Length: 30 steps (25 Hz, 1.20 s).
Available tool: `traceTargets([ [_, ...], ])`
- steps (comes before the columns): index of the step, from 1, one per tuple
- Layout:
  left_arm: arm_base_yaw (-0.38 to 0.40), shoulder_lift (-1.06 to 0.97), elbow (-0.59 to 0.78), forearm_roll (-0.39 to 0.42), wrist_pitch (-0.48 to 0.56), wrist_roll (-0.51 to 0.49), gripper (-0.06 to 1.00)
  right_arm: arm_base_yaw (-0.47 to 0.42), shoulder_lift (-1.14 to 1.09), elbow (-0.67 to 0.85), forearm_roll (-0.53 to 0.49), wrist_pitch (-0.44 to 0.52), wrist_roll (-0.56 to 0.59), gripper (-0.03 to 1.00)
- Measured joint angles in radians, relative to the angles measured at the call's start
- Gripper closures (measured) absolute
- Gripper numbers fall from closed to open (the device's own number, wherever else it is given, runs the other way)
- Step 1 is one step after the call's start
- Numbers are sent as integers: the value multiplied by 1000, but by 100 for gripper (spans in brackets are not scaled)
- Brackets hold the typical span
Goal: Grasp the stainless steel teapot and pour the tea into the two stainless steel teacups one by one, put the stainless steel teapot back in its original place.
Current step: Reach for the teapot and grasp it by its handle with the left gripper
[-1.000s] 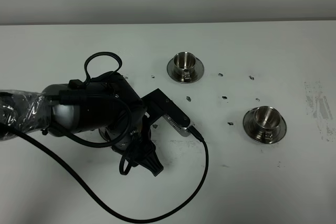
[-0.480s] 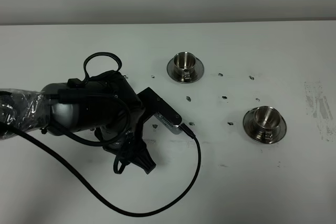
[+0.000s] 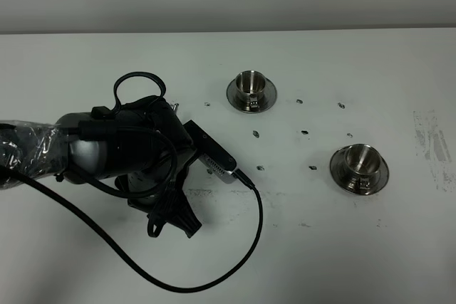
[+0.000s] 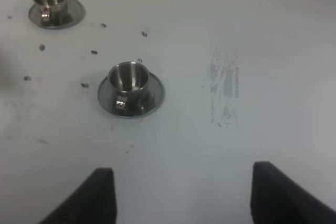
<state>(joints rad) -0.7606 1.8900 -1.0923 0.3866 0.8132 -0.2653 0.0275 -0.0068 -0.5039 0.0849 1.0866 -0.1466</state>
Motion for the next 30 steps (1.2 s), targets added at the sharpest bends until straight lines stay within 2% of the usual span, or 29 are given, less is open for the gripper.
traceTargets([
  [4, 0, 0, 0, 11, 23, -28, 53, 0, 0, 0, 0, 0, 0, 41],
  [11, 0, 0, 0, 95, 76, -138, 53, 0, 0, 0, 0, 0, 0, 41],
  [14, 0, 0, 0, 106, 88, -156, 53, 0, 0, 0, 0, 0, 0, 41],
  [22, -11, -71, 0, 19, 94, -139, 53, 0, 0, 0, 0, 0, 0, 41],
  [27, -8, -171, 0, 9, 77, -136, 53, 0, 0, 0, 0, 0, 0, 41],
  [30, 6, -216, 0, -32, 76, -97, 51, 0, 0, 0, 0, 0, 0, 41],
])
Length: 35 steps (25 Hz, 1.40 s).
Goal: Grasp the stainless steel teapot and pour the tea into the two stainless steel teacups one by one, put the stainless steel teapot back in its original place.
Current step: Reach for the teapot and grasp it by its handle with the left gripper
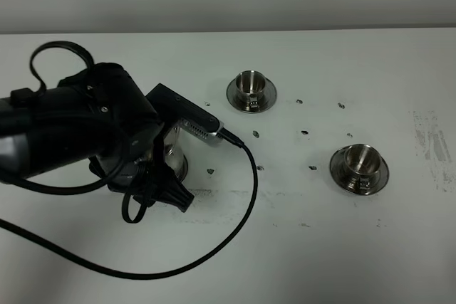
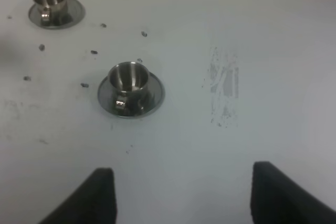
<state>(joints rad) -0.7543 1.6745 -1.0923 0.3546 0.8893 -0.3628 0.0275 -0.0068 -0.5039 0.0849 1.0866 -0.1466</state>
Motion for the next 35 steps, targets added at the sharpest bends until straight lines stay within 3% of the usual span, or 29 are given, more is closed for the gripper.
traceTargets([
  [9, 53, -48, 0, -78, 58, 39, 34, 0, 0, 0, 0, 0, 0, 41],
  [21, 104, -6, 0, -166, 8, 37, 34, 0, 0, 0, 0, 0, 0, 41],
  [35, 177, 84, 0, -166, -45, 37, 34, 0, 0, 0, 0, 0, 0, 41],
])
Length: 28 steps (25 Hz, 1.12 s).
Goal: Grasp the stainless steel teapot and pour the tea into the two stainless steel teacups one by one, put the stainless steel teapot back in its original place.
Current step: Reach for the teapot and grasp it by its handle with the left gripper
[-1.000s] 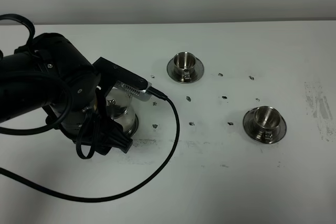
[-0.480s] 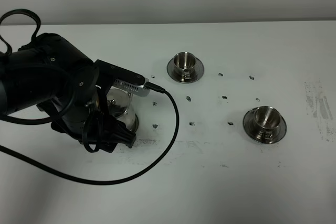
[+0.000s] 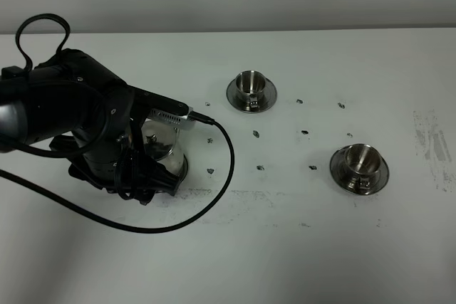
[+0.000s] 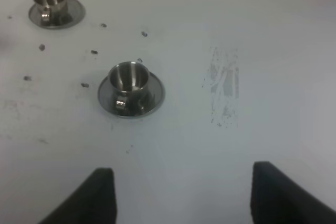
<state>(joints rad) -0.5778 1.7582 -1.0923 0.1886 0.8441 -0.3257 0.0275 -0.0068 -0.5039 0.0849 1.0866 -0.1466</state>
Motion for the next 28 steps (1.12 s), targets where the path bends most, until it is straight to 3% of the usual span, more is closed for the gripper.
traceTargets([
  [9, 32, 56, -1, -29, -59, 48, 34, 0, 0, 0, 0, 0, 0, 41],
  [28, 69, 89, -51, -48, -68, 98, 34, 0, 0, 0, 0, 0, 0, 41],
])
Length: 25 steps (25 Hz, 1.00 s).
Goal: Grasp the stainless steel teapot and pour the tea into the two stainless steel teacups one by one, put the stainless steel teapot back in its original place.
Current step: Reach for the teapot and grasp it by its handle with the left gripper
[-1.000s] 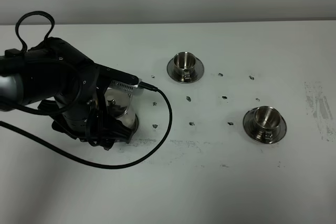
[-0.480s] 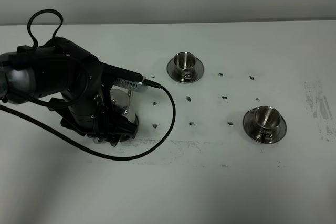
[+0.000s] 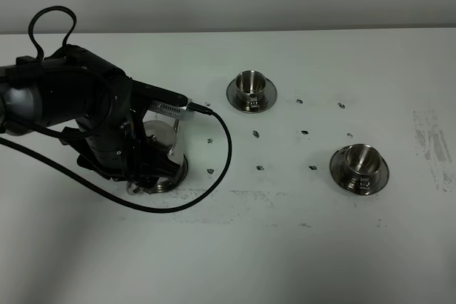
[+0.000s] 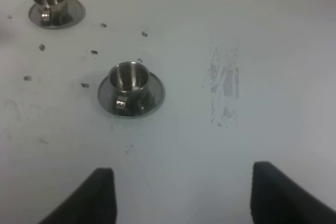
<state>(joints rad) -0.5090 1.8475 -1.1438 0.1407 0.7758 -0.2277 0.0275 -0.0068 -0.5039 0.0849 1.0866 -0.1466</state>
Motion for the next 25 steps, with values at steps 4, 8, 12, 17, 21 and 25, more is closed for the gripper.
traceTargets([
  [4, 0, 10, -9, -1, -3, 45, 34, 0, 0, 0, 0, 0, 0, 41],
  [8, 0, 45, -45, -2, 8, 60, 34, 0, 0, 0, 0, 0, 0, 41],
  [12, 0, 65, -68, -2, 15, 63, 34, 0, 0, 0, 0, 0, 0, 41],
  [17, 0, 67, -69, -4, 15, 82, 34, 0, 0, 1, 0, 0, 0, 41],
  [21, 0, 67, -69, -13, 34, 91, 34, 0, 0, 1, 0, 0, 0, 41],
  [25, 0, 67, -69, -13, 44, 92, 34, 0, 0, 1, 0, 0, 0, 41],
])
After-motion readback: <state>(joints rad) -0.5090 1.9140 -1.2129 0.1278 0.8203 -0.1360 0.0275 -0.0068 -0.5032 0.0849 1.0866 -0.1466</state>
